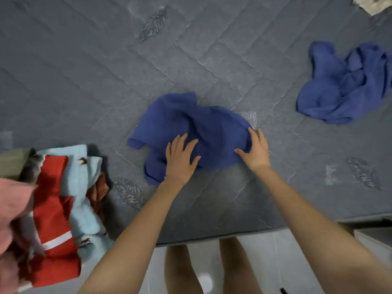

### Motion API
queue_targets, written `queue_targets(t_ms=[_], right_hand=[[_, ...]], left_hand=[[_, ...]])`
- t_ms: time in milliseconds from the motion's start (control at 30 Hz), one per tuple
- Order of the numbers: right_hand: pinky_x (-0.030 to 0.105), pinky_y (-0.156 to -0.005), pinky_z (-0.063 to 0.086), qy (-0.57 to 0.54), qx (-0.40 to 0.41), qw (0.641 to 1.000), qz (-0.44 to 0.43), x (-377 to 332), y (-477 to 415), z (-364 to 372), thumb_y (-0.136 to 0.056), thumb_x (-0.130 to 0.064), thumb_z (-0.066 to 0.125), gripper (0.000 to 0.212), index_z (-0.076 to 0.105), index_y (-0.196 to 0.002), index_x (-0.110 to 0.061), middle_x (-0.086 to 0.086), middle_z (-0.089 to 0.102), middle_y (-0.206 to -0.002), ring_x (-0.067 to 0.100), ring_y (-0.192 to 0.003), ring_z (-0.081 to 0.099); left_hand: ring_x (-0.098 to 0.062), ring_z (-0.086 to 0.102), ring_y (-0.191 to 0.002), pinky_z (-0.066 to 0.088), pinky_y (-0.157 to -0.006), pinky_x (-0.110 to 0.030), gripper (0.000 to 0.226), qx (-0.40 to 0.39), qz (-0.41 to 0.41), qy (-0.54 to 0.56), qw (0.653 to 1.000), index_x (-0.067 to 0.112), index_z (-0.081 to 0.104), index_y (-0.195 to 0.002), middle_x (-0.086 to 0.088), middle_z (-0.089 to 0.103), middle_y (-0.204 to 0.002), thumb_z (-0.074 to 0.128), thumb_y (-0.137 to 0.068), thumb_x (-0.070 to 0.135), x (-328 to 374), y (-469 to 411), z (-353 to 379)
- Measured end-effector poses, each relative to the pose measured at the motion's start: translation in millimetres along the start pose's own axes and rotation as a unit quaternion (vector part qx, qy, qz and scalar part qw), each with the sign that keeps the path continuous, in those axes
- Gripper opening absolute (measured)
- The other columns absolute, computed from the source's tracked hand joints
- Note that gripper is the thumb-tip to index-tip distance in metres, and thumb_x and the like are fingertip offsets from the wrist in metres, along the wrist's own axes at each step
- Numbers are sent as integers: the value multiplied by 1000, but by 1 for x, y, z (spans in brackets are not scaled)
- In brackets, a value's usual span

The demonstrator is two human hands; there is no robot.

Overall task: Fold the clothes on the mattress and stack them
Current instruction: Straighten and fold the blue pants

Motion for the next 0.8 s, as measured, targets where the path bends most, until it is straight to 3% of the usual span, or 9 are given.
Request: queue_targets(t_ms=[167,333,400,467,567,633,700,800], right_hand=[[41,-119,22,-72,21,997,27,20,-10,8,-79,-22,81,96,23,-154,-10,10,29,-158,27,-146,26],[42,-110,35,-80,39,995,50,20,-13,10,-80,-15,77,75,40,-144,-2,14,50,-141,29,-130,46],[38,-95,45,-88,36,993,73,19,-13,9,-80,-9,74,47,57,-122,4,16,61,-115,23,-104,55],[34,-72,43,-123,11,987,101,15,-8,5,-81,-8,72,18,62,-86,6,18,61,-83,20,-78,51],[26,-56,34,-205,7,974,98,-7,8,-8,-84,-13,74,28,52,-67,-9,2,46,-61,13,-60,40],[23,-54,32,-230,-10,972,39,-36,18,-21,-86,-16,73,30,51,-66,-10,0,44,-61,11,-57,37],[30,-62,33,-282,-48,958,-10,-68,28,-37,-91,-14,68,24,57,-75,-1,9,46,-69,18,-66,40],[34,-65,34,-327,-98,939,-33,-101,38,-62,-95,-14,62,22,56,-76,-6,11,47,-71,21,-69,42]], left_hand=[[-24,-7,-150,-9,-118,-50,65,-28,38,-66,997,34,11,-154,-2,0,-163,44,-99,44,17,-15,37],[-23,-7,-149,-10,-117,-53,69,-65,-6,-70,995,33,7,-154,-5,-3,-163,43,-97,49,11,-21,45],[-23,-6,-149,-10,-117,-52,67,-47,-6,-44,998,32,14,-154,-5,1,-163,45,-97,47,12,-20,39],[-24,0,-149,-7,-118,-49,61,-14,10,-9,1000,30,26,-152,-6,10,-162,49,-97,43,19,-14,28],[-26,12,-147,4,-119,-46,55,-1,50,49,998,26,37,-147,-5,19,-159,54,-96,37,39,-4,7],[-23,14,-148,10,-119,-46,58,4,74,109,991,26,35,-148,-2,20,-160,57,-95,36,53,-1,-13],[-20,12,-149,13,-119,-45,67,27,117,164,979,24,31,-150,1,21,-160,62,-92,34,68,-3,-40],[-18,18,-147,13,-117,-42,75,24,185,166,968,20,31,-150,3,30,-156,69,-87,32,86,-12,-85]])
Point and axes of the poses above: each hand's wrist, its own y-axis away from the middle knuckle, its own z-axis out of the palm, x = y × z, the point moved 2 cm from there along -y, towards the middle knuckle
